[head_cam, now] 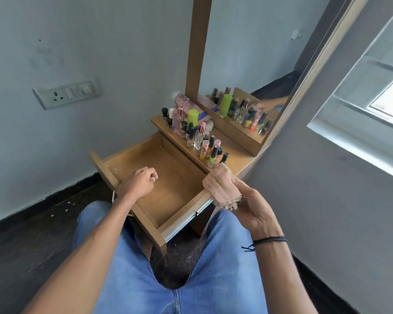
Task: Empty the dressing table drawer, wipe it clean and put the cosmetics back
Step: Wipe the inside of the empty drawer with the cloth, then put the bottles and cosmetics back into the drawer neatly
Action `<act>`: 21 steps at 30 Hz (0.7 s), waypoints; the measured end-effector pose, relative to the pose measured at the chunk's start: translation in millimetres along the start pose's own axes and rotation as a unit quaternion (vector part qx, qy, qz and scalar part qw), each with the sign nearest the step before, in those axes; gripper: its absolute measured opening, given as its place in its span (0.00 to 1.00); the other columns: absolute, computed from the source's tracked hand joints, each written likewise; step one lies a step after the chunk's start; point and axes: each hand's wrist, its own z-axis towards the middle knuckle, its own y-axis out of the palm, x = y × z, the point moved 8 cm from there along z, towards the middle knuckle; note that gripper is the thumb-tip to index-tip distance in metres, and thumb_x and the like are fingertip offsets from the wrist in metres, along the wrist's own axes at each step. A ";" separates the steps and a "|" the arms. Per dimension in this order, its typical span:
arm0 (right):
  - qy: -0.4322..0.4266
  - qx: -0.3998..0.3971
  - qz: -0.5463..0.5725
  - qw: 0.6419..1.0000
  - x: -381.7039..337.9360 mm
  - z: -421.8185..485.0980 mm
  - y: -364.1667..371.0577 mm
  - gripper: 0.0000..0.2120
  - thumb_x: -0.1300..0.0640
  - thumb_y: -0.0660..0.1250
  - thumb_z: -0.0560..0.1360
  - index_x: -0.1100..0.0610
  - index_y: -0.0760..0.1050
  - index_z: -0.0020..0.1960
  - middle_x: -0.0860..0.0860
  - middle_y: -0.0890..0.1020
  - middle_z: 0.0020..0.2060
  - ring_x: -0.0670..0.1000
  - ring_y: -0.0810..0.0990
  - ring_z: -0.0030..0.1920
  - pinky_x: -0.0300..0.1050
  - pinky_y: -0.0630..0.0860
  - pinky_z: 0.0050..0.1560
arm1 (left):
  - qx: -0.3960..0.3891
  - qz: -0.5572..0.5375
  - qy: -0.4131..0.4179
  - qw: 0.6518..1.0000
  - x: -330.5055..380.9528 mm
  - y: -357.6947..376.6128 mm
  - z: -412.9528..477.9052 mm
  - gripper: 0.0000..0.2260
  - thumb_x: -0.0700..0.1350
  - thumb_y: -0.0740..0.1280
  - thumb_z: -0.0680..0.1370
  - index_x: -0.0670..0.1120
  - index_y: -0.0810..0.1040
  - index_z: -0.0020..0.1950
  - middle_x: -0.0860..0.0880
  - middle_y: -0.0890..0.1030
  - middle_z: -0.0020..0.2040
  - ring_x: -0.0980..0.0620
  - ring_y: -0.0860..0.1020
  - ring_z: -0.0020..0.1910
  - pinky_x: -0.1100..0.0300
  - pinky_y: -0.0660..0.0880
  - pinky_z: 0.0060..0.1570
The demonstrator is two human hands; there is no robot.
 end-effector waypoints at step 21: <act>-0.440 0.194 -0.704 0.523 -166.8 51.7 33.9 0.14 0.62 0.68 0.75 0.54 0.84 0.59 0.53 0.83 0.50 0.58 0.81 0.48 0.49 0.77 0.48 | 0.023 0.040 0.026 0.999 15.1 2.1 -20.0 0.06 0.47 0.61 0.83 0.55 0.77 0.53 0.57 0.82 0.57 0.49 0.81 0.50 0.55 0.70 0.45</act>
